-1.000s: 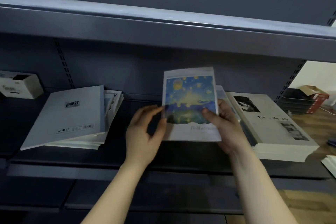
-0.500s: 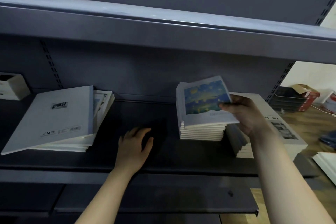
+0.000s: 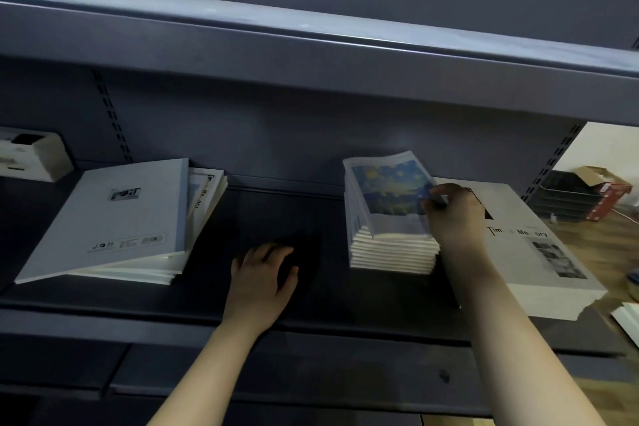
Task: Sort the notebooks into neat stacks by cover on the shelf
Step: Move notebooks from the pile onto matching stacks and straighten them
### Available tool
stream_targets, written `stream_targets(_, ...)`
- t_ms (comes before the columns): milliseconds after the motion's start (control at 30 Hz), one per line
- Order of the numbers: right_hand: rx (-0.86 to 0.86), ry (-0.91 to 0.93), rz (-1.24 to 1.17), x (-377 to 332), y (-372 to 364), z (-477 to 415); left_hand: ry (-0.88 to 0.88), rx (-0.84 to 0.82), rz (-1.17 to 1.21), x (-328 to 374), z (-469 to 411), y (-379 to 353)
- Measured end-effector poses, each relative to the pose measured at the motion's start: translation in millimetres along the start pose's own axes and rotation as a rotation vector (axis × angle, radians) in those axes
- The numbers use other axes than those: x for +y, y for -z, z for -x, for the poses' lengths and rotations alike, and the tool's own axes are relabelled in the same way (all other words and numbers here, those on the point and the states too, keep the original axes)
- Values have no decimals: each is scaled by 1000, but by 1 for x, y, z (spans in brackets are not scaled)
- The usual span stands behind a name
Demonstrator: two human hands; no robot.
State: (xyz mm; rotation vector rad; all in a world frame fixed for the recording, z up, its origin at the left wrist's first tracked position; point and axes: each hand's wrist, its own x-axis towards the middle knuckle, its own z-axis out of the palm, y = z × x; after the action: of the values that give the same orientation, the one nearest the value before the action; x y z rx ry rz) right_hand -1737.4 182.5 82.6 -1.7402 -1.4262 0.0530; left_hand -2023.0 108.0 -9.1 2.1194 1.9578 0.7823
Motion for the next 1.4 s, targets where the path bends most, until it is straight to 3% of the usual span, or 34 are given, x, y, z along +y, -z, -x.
stream_targets(300, 68, 64, 60, -2, -4, 6, 6, -16, -26, 0, 0, -2)
stream_targets(600, 46, -86, 34, -9, -7, 12, 2, -17, -37, 0, 1, -2)
stream_targets(767, -163, 1, 42, -5, 16, 18, 5, -6, -23, 0, 2, -1)
stream_targets(867, -387, -64, -94, -4, 29, 22, 13, -5, -20, 1, 2, -1)
stream_targets(933, -474, -70, -22, -4, 30, 22, 8, -3, -17, 1, 2, -2)
stream_targets(1033, -441, 30, 126, -8, 23, 22, 0, 7, -14, 0, 2, -1)
stream_targets(1200, -444, -33, 122, -8, 20, 26, -33, -6, 14, 2, 3, 4)
stream_targets(1400, -186, 145, 222, -34, 15, 55, -71, 84, -74, -11, 7, 30)
